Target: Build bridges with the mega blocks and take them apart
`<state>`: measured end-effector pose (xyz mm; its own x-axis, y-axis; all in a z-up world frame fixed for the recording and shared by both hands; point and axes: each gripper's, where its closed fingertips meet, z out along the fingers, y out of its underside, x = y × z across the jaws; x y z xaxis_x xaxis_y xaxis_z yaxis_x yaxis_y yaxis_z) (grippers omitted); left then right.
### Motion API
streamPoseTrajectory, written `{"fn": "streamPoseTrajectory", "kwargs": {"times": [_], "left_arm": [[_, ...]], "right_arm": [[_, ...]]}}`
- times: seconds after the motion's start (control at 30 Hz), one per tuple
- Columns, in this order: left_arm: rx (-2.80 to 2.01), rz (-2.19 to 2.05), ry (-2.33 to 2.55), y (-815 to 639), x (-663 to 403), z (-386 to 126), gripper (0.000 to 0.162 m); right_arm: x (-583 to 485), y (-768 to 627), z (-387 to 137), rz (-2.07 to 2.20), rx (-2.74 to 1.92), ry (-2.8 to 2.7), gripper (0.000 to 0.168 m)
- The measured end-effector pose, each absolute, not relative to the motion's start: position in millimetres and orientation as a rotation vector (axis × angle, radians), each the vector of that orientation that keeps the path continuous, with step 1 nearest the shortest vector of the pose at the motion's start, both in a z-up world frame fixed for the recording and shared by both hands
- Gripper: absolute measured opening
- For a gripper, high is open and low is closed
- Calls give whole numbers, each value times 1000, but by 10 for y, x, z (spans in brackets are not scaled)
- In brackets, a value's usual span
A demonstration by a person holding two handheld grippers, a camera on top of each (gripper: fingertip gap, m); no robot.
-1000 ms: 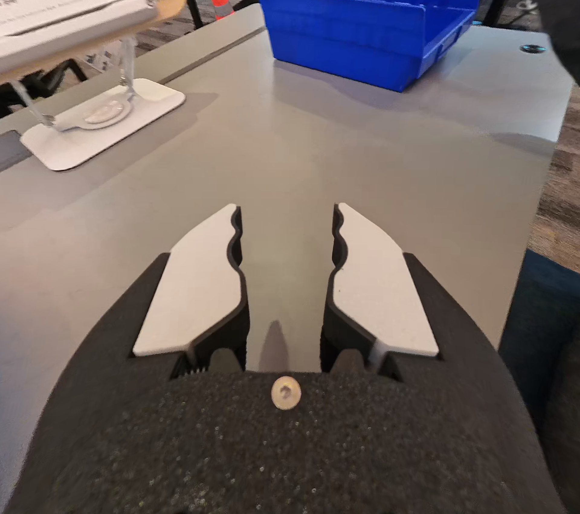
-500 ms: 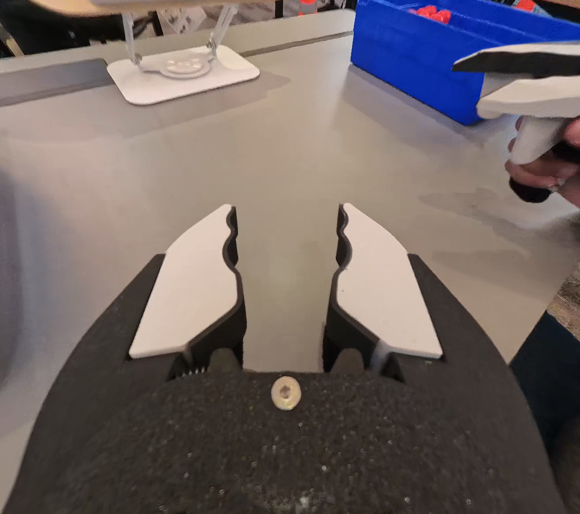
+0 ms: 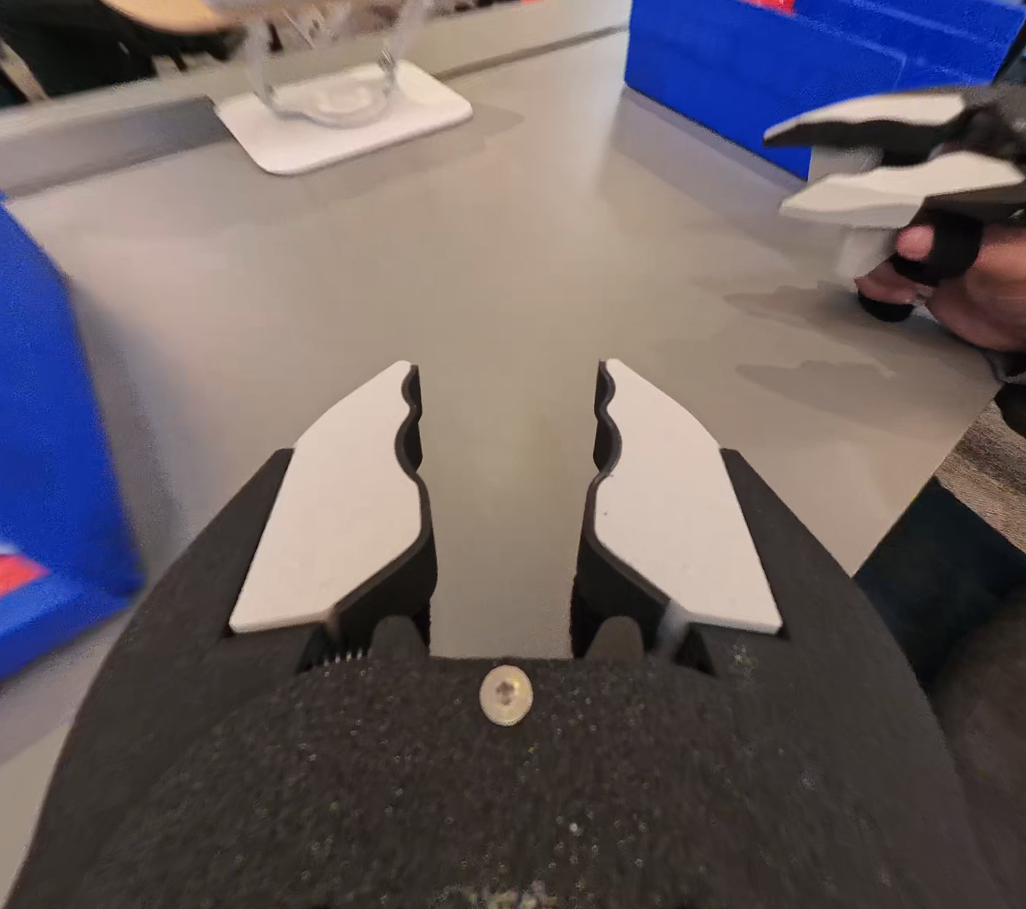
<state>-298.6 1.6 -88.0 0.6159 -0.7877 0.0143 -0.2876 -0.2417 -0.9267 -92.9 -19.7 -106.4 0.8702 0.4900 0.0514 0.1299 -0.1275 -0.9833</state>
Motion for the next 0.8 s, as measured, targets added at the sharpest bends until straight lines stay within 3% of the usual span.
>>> {"fn": "streamPoseTrajectory", "kwargs": {"times": [0.1,0.2,0.33,0.57,0.67,0.7,0.8], "left_arm": [[-1798,-571,852,253,-3541,-474,53],[-1910,-476,902,760,-4064,-408,53],[-2073,-190,1090,1751,-4476,-898,60],[-2204,-152,1410,2599,-4349,-1646,64],[-2246,-111,1521,2662,-4418,-1796,52],[-2257,-127,1555,2641,-4434,-1832,40],[-2239,-117,1660,2566,-4510,-1807,37]], "right_arm": [[-921,-201,-1054,340,-1684,-475,57],[-917,-192,-1061,352,-1691,-470,56],[-934,-169,-1049,369,-1684,-462,54],[-945,-151,-1067,340,-1694,-469,53],[-939,-146,-1069,352,-1697,-463,52],[-936,-146,-1068,358,-1698,-461,52],[-927,-147,-1062,377,-1696,-452,51]]}}
